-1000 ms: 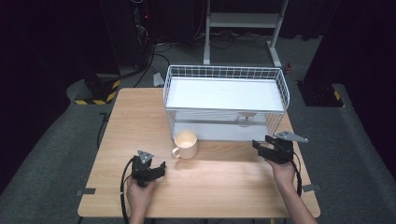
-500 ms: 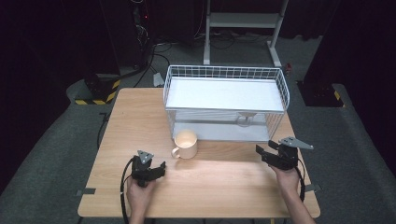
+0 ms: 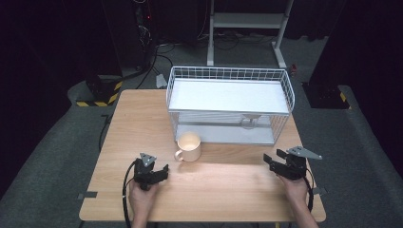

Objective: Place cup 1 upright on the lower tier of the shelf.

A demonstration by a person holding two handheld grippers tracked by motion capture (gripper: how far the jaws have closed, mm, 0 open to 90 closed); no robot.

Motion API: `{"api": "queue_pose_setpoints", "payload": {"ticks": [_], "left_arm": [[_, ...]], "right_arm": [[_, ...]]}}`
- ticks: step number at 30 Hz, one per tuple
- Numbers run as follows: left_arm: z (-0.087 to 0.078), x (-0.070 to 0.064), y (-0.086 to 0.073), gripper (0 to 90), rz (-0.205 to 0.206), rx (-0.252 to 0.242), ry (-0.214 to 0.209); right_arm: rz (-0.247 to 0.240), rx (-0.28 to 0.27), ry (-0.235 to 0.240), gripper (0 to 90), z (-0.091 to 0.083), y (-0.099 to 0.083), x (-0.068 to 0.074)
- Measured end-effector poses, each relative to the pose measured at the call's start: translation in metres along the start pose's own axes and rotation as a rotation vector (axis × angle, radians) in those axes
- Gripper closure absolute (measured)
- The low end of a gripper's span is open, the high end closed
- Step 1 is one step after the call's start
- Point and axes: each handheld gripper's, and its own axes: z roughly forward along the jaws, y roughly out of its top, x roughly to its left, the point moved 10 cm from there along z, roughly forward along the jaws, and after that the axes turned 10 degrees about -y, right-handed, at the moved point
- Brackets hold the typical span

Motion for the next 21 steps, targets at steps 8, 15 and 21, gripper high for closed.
{"api": "queue_pose_setpoints", "payload": {"ticks": [8, 15, 21], "left_arm": [[0.0, 0.0, 0.0, 23.3, 0.0, -0.001, 0.001], [0.0, -0.001, 0.0, 24.5, 0.004, 0.001, -0.005], [0.0, -0.002, 0.0, 23.8, 0.005, 0.001, -0.017]], "right_arm": [[-0.041, 0.038, -0.026, 35.3, 0.002, -0.023, -0.002], [-0.086, 0.095, -0.068, 34.6, 0.007, -0.044, -0.005], [-0.167, 0.163, -0.1, 30.1, 0.014, -0.053, -0.005]]}}
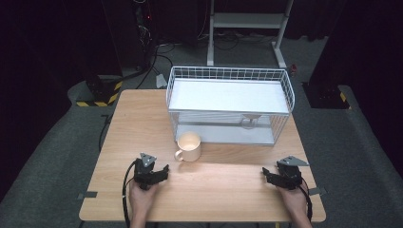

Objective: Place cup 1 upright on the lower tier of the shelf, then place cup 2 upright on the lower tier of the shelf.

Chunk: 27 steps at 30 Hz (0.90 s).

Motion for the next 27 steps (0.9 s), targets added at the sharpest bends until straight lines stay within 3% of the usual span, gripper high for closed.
{"api": "queue_pose_setpoints", "payload": {"ticks": [11, 14, 17, 19, 21, 22, 26, 27], "left_arm": [[-0.001, 0.002, 0.0, 21.8, 0.007, 0.007, -0.007], [-0.002, -0.003, 0.001, 21.3, 0.0, -0.01, -0.038], [-0.007, -0.014, 0.006, 22.9, 0.029, -0.055, -0.076], [-0.01, -0.019, 0.008, 22.7, 0.023, -0.069, -0.104], [-0.011, -0.021, 0.008, 22.7, 0.021, -0.07, -0.119], [-0.014, -0.025, 0.009, 22.3, 0.005, -0.074, -0.15], [-0.019, -0.03, 0.008, 19.1, 0.011, -0.073, -0.18], [-0.021, -0.035, 0.006, 15.8, 0.016, -0.065, -0.206]], "right_arm": [[0.018, 0.01, -0.016, 26.1, 0.001, 0.0, 0.0], [0.018, 0.009, -0.016, 26.1, 0.001, 0.0, 0.0], [0.019, 0.009, -0.016, 26.1, 0.001, 0.0, 0.0], [0.016, 0.008, -0.018, 26.1, 0.001, 0.0, -0.001], [0.017, 0.008, -0.018, 26.1, 0.001, 0.0, -0.001], [0.017, 0.008, -0.018, 26.1, 0.001, 0.0, -0.001], [0.018, 0.008, -0.018, 26.1, 0.001, 0.0, -0.001], [0.014, 0.007, -0.018, 26.1, 0.001, 0.0, -0.001]]}}
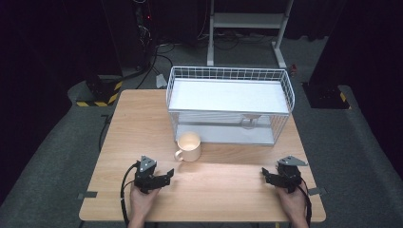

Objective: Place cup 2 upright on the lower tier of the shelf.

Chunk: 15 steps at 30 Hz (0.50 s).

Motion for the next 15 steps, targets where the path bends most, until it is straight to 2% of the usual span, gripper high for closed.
{"api": "queue_pose_setpoints", "payload": {"ticks": [4, 7, 8, 15], "left_arm": [[-0.002, -0.009, 0.0, 14.6, 0.026, -0.012, 0.002], [-0.002, -0.013, 0.002, 14.4, 0.029, -0.017, -0.003], [-0.001, -0.018, 0.005, 14.2, 0.031, -0.024, -0.01], [0.004, -0.029, 0.015, 13.8, 0.08, -0.003, -0.008]], "right_arm": [[0.0, 0.0, 0.0, 26.1, 0.0, 0.0, 0.0], [0.0, 0.001, 0.001, 25.9, 0.0, 0.0, 0.0], [0.0, 0.001, 0.001, 25.8, 0.0, 0.0, 0.0], [0.01, 0.007, -0.008, 22.9, 0.0, -0.001, -0.002]]}}
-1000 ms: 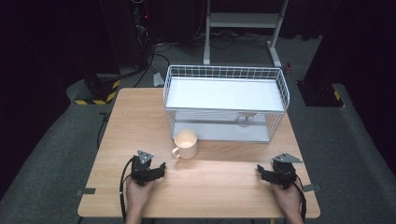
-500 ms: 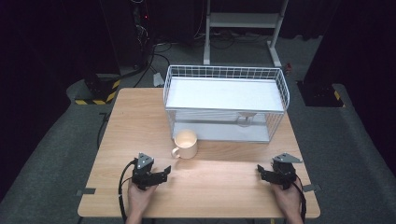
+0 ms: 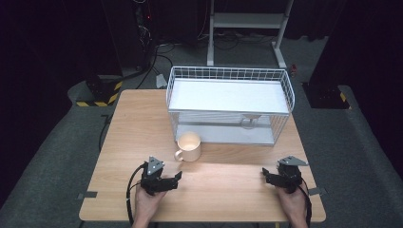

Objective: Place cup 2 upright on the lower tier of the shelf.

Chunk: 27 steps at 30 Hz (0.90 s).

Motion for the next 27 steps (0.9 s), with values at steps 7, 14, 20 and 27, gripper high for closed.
{"api": "queue_pose_setpoints", "payload": {"ticks": [7, 14, 20, 27], "left_arm": [[0.01, -0.009, 0.015, 13.8, 0.053, 0.028, 0.022], [0.018, -0.011, 0.029, 13.8, 0.058, 0.038, 0.016], [0.025, -0.007, 0.034, 11.8, 0.039, 0.039, 0.006], [0.035, -0.001, 0.04, 10.8, 0.022, 0.036, 0.011]], "right_arm": [[0.007, 0.004, -0.004, 22.1, 0.0, -0.001, 0.0], [0.005, 0.003, -0.005, 22.1, 0.0, -0.001, -0.001], [0.004, 0.002, -0.005, 22.1, 0.0, -0.001, -0.001], [0.005, 0.003, -0.004, 22.1, 0.0, -0.001, -0.001]]}}
